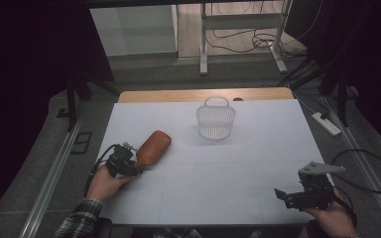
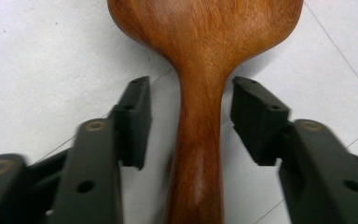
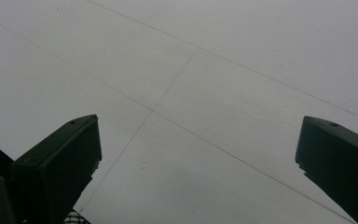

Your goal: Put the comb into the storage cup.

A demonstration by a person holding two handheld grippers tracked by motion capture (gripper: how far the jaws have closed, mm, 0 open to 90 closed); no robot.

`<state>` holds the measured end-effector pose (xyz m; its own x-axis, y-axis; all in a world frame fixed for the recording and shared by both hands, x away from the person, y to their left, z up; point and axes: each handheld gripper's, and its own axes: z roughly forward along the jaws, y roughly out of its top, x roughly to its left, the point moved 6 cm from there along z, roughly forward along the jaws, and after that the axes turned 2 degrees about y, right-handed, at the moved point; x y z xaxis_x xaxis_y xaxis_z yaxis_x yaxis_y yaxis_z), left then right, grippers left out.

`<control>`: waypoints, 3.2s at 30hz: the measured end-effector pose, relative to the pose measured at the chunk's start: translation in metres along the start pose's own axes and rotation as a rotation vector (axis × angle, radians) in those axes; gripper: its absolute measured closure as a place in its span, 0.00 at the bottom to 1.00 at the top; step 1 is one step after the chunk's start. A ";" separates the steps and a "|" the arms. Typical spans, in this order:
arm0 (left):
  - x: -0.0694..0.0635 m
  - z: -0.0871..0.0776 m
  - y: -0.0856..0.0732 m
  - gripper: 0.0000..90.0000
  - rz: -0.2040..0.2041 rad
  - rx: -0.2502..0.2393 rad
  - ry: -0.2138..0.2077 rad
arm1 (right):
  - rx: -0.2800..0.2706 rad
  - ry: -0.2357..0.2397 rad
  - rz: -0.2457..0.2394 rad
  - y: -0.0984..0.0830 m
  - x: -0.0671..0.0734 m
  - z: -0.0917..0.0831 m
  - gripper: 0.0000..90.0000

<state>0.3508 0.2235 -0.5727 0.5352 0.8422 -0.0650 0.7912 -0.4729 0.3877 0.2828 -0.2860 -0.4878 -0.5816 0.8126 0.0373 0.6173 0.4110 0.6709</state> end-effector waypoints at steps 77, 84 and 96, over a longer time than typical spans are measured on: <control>-0.034 -0.061 0.020 0.80 0.064 -0.328 -0.066 | -0.078 0.047 -0.059 0.010 0.010 -0.005 0.00; -0.042 -0.066 0.020 0.80 0.074 -0.347 -0.063 | -0.107 0.102 -0.060 0.020 0.014 -0.003 0.00; -0.053 -0.069 0.014 0.80 0.062 -0.356 -0.074 | -0.149 0.185 -0.055 0.045 0.022 0.005 0.00</control>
<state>0.3130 0.1897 -0.5001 0.6093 0.7875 -0.0923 0.6110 -0.3922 0.6877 0.2999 -0.2476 -0.4602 -0.7077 0.6955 0.1239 0.5051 0.3756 0.7770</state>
